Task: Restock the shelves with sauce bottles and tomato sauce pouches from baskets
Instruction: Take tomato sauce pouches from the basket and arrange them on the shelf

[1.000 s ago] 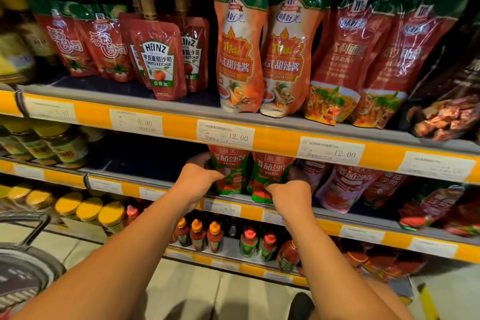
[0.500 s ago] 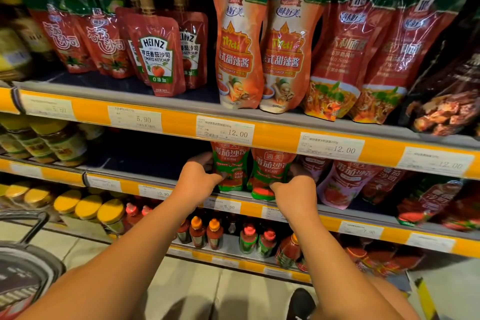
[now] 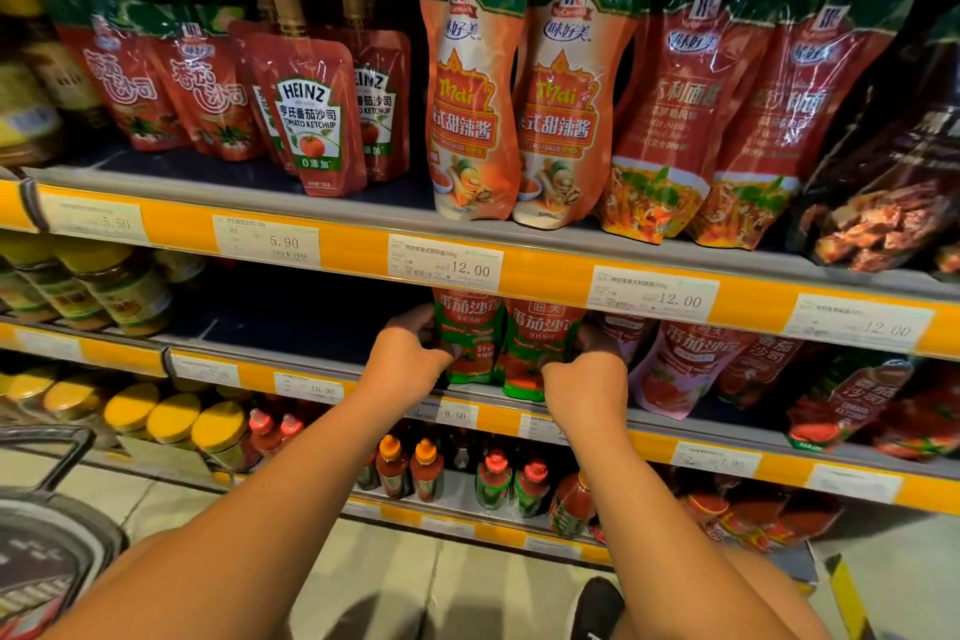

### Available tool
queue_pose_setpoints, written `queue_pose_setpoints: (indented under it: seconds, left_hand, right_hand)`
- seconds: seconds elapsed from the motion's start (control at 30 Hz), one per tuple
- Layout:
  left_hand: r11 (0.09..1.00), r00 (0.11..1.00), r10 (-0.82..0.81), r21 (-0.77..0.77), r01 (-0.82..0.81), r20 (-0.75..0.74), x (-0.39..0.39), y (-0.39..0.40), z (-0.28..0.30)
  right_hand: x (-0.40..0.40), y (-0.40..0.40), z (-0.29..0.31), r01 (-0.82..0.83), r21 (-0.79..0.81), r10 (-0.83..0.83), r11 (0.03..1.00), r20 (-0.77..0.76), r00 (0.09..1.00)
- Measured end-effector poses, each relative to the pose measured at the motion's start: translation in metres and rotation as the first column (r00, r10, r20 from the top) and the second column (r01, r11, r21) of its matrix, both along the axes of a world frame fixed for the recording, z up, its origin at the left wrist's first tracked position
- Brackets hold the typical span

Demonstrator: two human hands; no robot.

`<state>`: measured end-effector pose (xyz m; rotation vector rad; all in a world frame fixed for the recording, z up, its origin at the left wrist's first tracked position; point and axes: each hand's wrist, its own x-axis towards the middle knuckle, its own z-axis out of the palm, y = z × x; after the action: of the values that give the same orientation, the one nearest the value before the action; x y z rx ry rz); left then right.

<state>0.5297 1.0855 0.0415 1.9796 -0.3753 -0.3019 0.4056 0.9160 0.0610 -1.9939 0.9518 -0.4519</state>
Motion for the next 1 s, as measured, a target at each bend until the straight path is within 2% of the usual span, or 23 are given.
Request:
queue_pose_setpoints:
  seconds: [0.2, 0.47, 0.57, 0.63, 0.73, 0.83, 1.0]
  left_hand:
    - [0.993, 0.997, -0.05, 0.111, 0.045, 0.05, -0.01, 0.011, 0.011]
    - [0.977, 0.979, -0.123, 0.194, 0.091, 0.164, -0.032, 0.074, 0.042]
    - [0.967, 0.97, -0.149, 0.233, 0.102, 0.193, -0.043, 0.118, 0.052]
    - [0.967, 0.971, -0.131, 0.242, 0.081, 0.2, -0.05, 0.149, 0.059]
    - [0.973, 0.967, -0.091, 0.226, 0.036, 0.237, -0.066, 0.196, 0.07]
    - [0.982, 0.967, -0.011, 0.184, -0.037, 0.253, -0.084, 0.246, 0.074]
    - [0.962, 0.956, 0.176, 0.165, -0.218, 0.235, -0.112, 0.339, 0.064]
  right_hand:
    - [-0.01, 0.007, 0.003, 0.055, -0.023, -0.057, 0.998, -0.053, 0.997]
    - [-0.025, 0.018, 0.01, 0.161, -0.023, -0.16, 0.987, 0.039, 0.986]
    - [-0.034, 0.024, 0.015, 0.17, 0.091, -0.176, 0.981, 0.064, 0.982]
    - [-0.039, 0.033, 0.02, 0.079, 0.123, -0.087, 0.989, 0.066, 0.994]
    - [-0.046, 0.063, 0.024, -0.204, 0.095, 0.202, 0.974, 0.031, 0.979]
    - [-0.053, 0.1, 0.023, -0.467, 0.091, 0.471, 0.879, -0.02, 0.882]
    - [-0.045, 0.164, 0.023, -0.681, -0.048, 0.668, 0.73, -0.157, 0.727]
